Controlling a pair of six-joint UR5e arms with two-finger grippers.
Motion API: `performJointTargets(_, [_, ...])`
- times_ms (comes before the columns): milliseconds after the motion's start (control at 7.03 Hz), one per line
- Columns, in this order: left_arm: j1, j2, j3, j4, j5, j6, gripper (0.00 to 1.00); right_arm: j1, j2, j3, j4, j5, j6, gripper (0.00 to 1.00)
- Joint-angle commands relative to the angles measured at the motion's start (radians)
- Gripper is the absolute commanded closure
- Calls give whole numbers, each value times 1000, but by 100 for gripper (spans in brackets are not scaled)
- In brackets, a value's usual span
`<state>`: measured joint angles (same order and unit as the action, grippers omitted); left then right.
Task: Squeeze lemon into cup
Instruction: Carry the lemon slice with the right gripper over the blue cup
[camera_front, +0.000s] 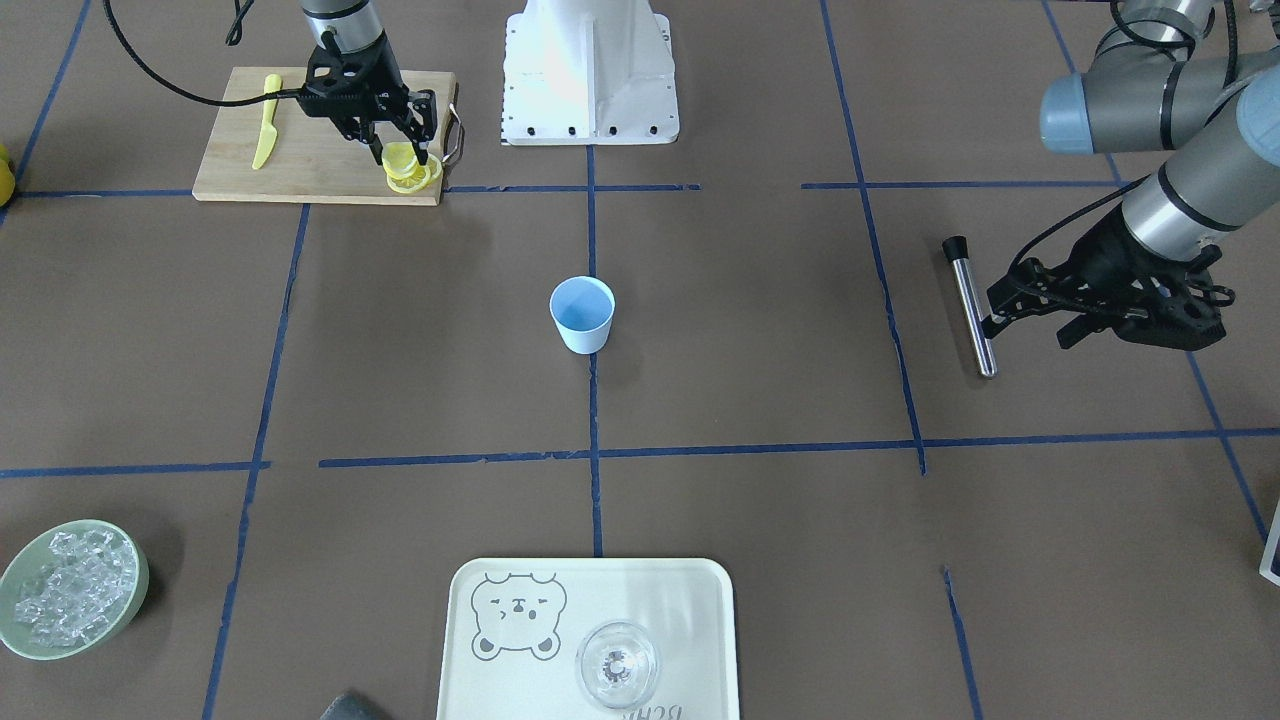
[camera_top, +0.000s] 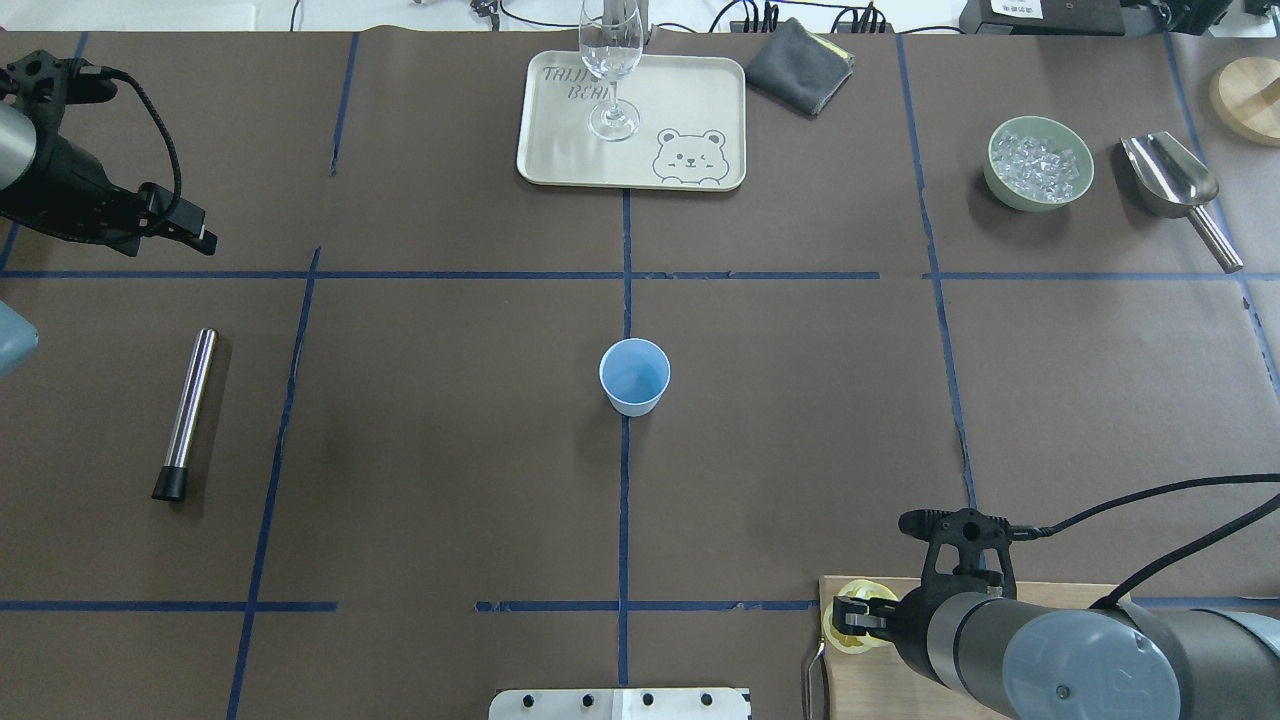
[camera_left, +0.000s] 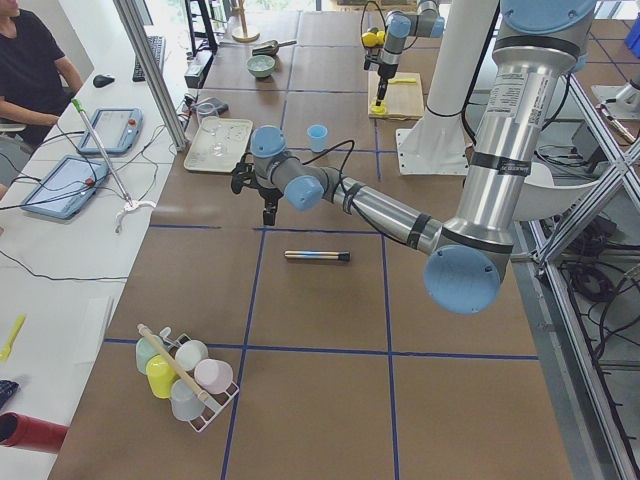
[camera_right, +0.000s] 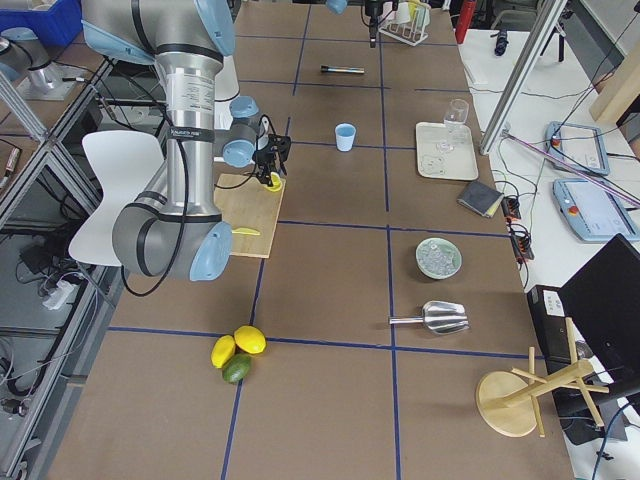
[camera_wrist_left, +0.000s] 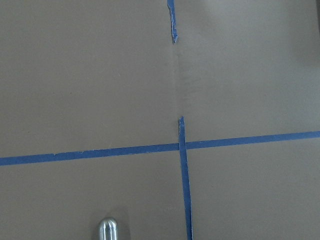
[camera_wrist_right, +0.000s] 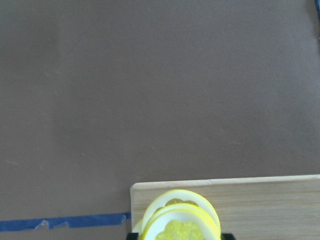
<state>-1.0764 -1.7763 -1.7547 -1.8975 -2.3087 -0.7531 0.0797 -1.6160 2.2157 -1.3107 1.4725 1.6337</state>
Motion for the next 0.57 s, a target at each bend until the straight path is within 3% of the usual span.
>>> performJointTargets(0, [0,0,0,0,0,0,0,69,5,30,-4,61,0,39])
performJointTargets(427, [0,-2,0,0,0,0,0,214,75,33,-5,193,-9,40])
